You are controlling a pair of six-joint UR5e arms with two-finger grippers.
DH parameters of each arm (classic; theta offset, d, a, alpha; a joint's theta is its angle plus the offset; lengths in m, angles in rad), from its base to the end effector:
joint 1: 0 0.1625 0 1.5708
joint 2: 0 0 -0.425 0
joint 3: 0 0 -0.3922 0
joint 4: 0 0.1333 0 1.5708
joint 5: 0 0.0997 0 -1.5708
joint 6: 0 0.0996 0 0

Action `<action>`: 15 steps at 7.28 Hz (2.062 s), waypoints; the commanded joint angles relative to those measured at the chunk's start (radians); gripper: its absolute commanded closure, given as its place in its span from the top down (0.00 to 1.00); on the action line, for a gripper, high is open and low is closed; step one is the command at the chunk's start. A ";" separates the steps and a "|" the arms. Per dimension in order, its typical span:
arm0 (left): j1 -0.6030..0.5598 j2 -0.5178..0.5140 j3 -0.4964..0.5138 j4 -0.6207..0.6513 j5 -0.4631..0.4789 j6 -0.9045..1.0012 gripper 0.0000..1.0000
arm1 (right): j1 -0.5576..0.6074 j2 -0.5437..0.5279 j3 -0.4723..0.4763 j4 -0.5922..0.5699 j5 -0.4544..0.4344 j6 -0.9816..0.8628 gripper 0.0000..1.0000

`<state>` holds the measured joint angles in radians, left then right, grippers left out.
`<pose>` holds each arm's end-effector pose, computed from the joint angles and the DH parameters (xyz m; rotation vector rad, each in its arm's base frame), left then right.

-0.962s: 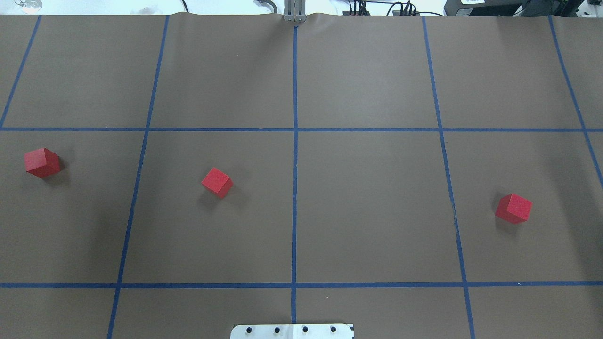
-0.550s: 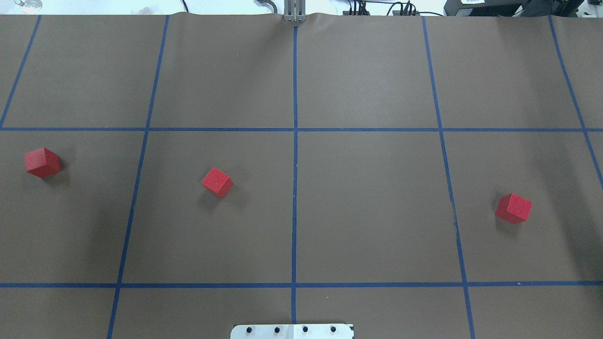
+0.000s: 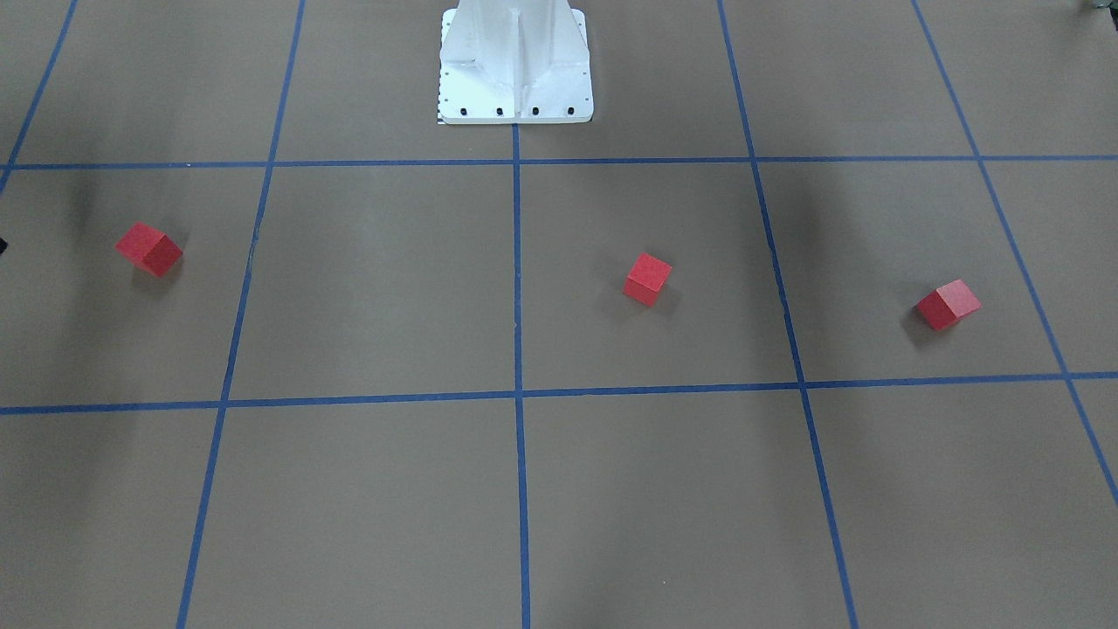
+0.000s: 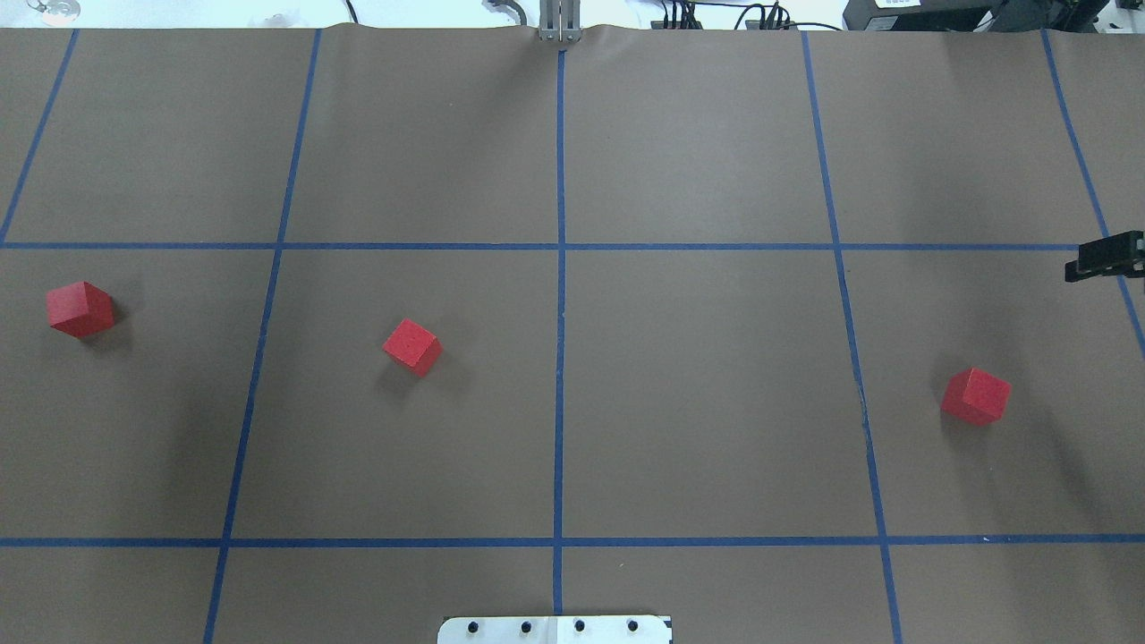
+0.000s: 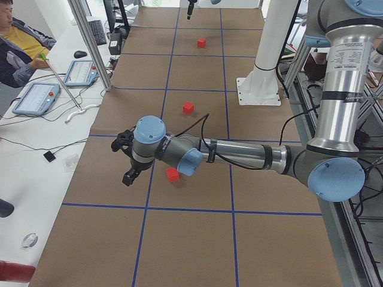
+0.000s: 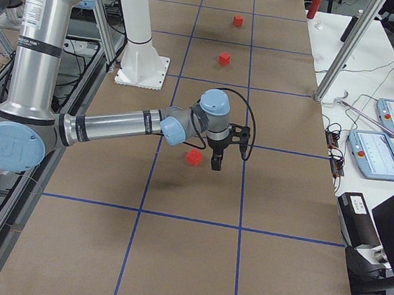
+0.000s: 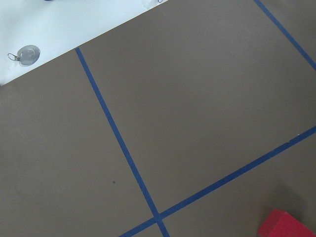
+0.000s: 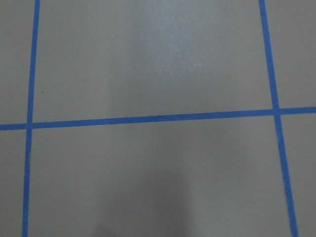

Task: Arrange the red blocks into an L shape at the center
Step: 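Reach the right gripper down and grasp the far red cube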

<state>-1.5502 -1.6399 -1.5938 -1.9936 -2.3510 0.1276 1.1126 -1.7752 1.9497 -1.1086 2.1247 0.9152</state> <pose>-0.0521 -0.5427 0.5629 0.5302 0.7378 0.3387 -0.1179 -0.4219 0.5194 0.1407 -0.8080 0.2549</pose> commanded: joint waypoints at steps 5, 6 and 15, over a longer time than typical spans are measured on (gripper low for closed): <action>-0.001 0.000 0.000 -0.014 -0.001 0.000 1.00 | -0.506 -0.095 0.020 0.147 -0.512 0.573 0.99; -0.001 0.002 0.000 -0.014 -0.001 0.000 1.00 | -0.531 -0.102 0.018 0.147 -0.540 0.594 0.99; -0.001 0.023 0.000 -0.036 -0.001 0.000 1.00 | -0.659 -0.110 0.021 0.142 -0.661 0.672 0.00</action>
<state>-1.5504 -1.6222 -1.5945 -2.0154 -2.3516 0.1293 0.4583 -1.8889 1.9677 -0.9664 1.4740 1.5871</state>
